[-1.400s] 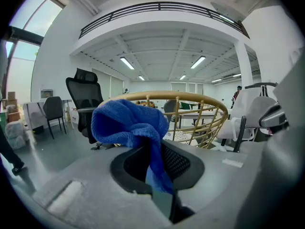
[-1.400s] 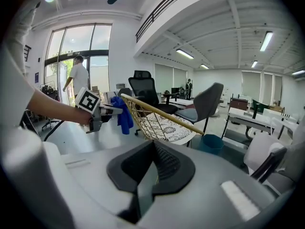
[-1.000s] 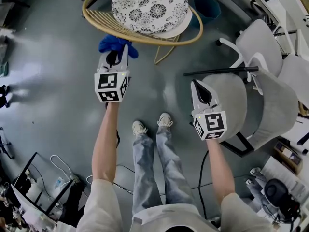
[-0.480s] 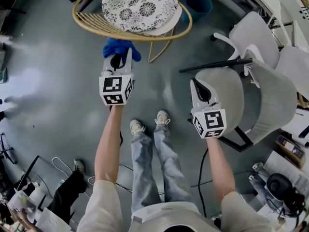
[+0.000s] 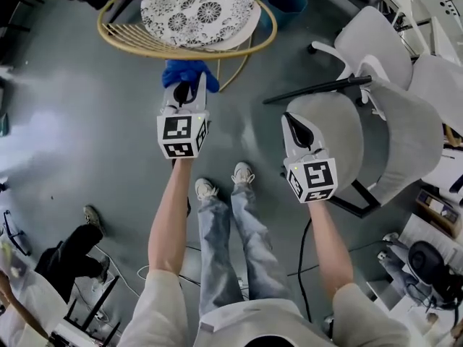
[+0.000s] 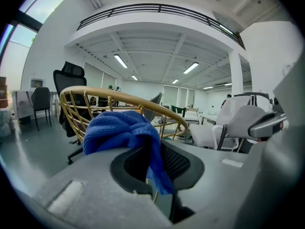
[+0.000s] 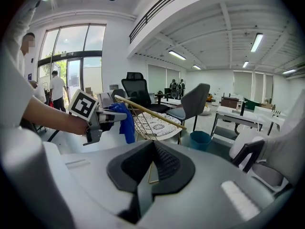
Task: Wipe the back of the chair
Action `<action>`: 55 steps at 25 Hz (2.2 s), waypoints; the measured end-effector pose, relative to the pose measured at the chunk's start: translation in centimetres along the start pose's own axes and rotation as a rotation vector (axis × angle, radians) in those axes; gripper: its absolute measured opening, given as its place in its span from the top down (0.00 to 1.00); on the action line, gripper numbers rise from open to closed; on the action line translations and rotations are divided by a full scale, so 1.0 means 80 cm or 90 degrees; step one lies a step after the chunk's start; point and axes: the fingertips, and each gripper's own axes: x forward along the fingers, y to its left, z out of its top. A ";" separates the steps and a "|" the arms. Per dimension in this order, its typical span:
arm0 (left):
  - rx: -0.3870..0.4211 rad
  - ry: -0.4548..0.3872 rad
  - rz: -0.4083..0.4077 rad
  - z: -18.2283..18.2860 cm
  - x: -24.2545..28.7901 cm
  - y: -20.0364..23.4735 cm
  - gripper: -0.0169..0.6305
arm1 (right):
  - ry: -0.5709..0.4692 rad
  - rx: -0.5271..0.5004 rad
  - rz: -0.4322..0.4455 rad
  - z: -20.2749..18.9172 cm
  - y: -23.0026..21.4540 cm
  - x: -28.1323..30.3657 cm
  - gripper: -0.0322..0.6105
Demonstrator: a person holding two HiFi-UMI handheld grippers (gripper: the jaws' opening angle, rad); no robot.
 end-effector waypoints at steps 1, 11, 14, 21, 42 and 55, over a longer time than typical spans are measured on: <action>0.003 0.002 -0.002 -0.001 -0.001 0.001 0.89 | 0.000 0.000 0.000 0.000 0.001 0.000 0.95; 0.058 0.023 0.025 -0.023 -0.042 0.056 0.90 | 0.004 -0.012 0.047 0.011 0.057 0.039 0.95; 0.037 0.029 0.044 -0.032 -0.056 0.087 0.90 | 0.003 -0.019 0.069 0.020 0.080 0.060 0.95; 0.005 0.053 0.094 -0.059 -0.068 0.162 0.90 | 0.000 -0.035 0.109 0.042 0.118 0.109 0.95; 0.014 0.065 0.083 -0.045 0.026 0.179 0.89 | 0.018 -0.026 0.097 0.043 0.064 0.149 0.95; -0.003 0.070 0.096 -0.050 0.028 0.148 0.89 | 0.022 -0.011 0.074 0.019 0.038 0.110 0.95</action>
